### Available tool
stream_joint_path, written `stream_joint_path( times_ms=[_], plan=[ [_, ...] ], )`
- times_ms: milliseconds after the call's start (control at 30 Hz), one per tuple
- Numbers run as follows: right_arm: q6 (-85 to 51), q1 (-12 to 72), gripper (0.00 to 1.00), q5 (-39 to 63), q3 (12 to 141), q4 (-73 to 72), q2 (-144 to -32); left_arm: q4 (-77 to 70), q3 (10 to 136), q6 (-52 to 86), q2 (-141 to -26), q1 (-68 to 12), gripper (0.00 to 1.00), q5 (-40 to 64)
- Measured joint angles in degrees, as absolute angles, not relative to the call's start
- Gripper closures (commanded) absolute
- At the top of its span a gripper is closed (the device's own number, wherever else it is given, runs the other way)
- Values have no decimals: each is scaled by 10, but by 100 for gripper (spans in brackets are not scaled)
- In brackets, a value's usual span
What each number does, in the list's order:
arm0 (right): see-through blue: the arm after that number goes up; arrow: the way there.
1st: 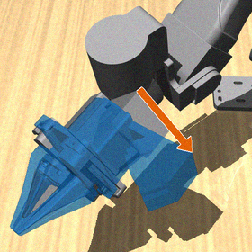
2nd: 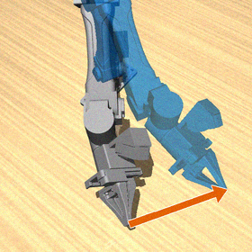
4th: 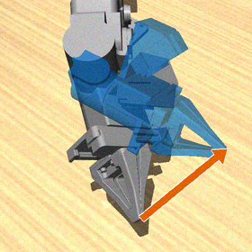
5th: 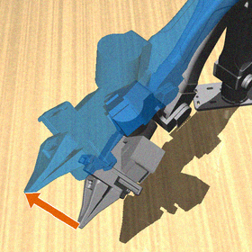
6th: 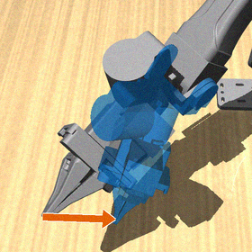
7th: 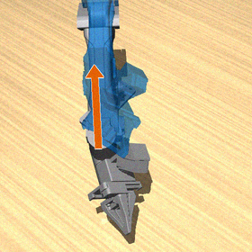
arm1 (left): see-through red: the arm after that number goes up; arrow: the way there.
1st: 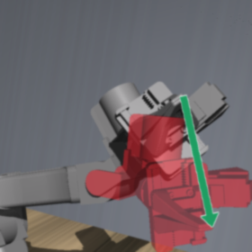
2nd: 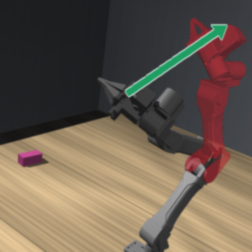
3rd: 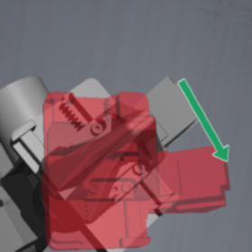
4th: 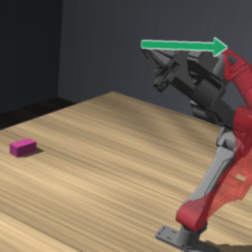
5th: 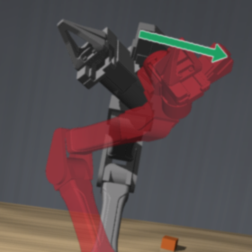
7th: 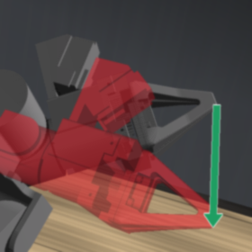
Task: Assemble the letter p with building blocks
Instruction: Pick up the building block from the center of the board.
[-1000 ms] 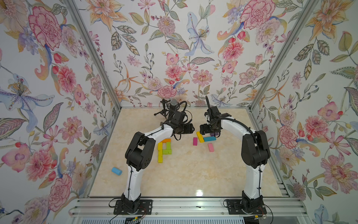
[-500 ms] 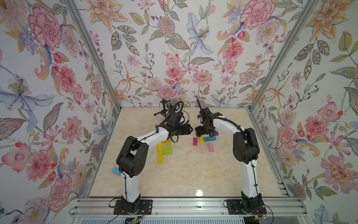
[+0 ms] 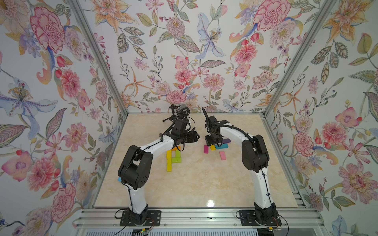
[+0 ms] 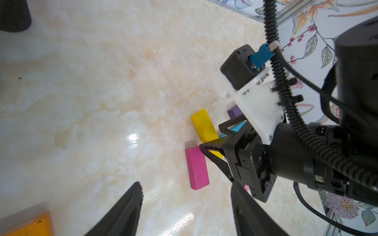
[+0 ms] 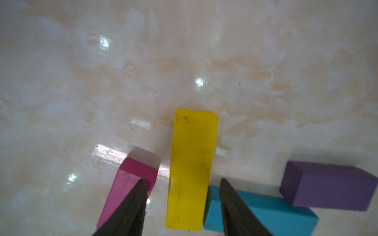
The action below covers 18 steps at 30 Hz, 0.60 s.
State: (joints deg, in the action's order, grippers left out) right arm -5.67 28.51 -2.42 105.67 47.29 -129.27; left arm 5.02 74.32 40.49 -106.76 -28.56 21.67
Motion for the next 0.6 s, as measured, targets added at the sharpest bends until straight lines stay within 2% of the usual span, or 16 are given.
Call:
stream_joint_path(
  times_ms=[333,600],
  plan=[
    [-87,277,53,0,1061,473,-1298,43,709,405,-1045,-274,30,217],
    [-91,286,54,-20,1060,472,-1298,37,701,405,-1038,-270,30,217]
  ],
)
